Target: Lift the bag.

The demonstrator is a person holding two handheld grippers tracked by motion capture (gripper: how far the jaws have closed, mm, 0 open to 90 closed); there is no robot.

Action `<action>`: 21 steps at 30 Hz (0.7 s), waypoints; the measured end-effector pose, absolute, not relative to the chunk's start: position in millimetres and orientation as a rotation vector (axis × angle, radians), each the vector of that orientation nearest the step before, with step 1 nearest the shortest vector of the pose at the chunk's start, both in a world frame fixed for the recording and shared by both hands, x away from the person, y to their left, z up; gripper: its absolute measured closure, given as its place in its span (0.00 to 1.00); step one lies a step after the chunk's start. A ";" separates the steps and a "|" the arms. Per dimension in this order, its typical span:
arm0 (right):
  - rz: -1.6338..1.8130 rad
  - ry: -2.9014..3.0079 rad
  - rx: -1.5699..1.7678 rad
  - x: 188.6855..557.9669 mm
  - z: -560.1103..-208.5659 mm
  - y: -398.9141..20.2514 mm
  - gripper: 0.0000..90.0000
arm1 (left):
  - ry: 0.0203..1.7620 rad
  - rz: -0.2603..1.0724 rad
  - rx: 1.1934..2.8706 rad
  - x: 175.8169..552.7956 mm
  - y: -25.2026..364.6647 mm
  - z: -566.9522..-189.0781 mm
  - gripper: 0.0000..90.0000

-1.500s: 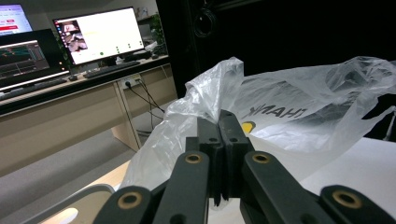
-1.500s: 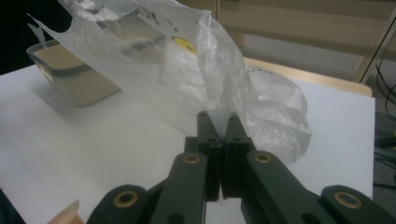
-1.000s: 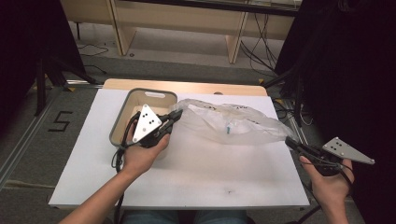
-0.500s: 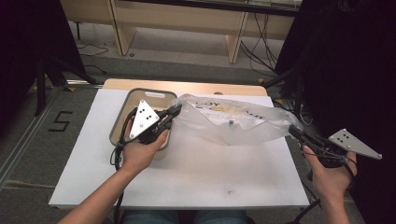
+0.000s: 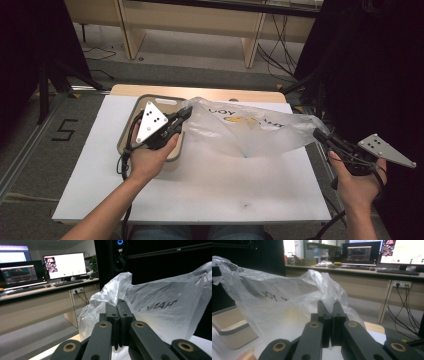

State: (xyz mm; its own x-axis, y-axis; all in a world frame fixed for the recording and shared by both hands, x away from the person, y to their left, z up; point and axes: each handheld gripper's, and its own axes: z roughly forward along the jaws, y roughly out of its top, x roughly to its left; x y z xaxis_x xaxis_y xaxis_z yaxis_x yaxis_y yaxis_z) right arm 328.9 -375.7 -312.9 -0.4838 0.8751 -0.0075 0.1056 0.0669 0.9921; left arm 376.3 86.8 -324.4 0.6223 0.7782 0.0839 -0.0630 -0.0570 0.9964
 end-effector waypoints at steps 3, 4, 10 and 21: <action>1.479 1.683 0.996 331.8 -314.7 -376.2 0.99 | 0.651 0.764 1.475 379.4 87.9 -325.6 0.99; 1.478 1.685 0.999 332.7 -315.5 -376.2 0.99 | 0.653 0.767 1.480 380.1 88.6 -325.9 0.99; 1.465 1.682 1.017 336.8 -319.2 -377.0 0.99 | 0.668 0.768 1.478 384.8 90.3 -328.3 0.99; 1.464 1.653 1.008 338.2 -314.7 -377.8 0.99 | 0.617 0.748 1.459 372.1 85.1 -315.7 0.99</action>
State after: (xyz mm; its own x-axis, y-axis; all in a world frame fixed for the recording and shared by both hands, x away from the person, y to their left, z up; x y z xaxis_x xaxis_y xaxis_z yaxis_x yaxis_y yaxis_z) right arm 338.2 -377.8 -314.7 -0.4529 0.8915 -0.0059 0.1015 0.0582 0.9931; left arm 372.1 85.1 -315.7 0.6386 0.7660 0.0738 -0.0741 -0.0342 0.9967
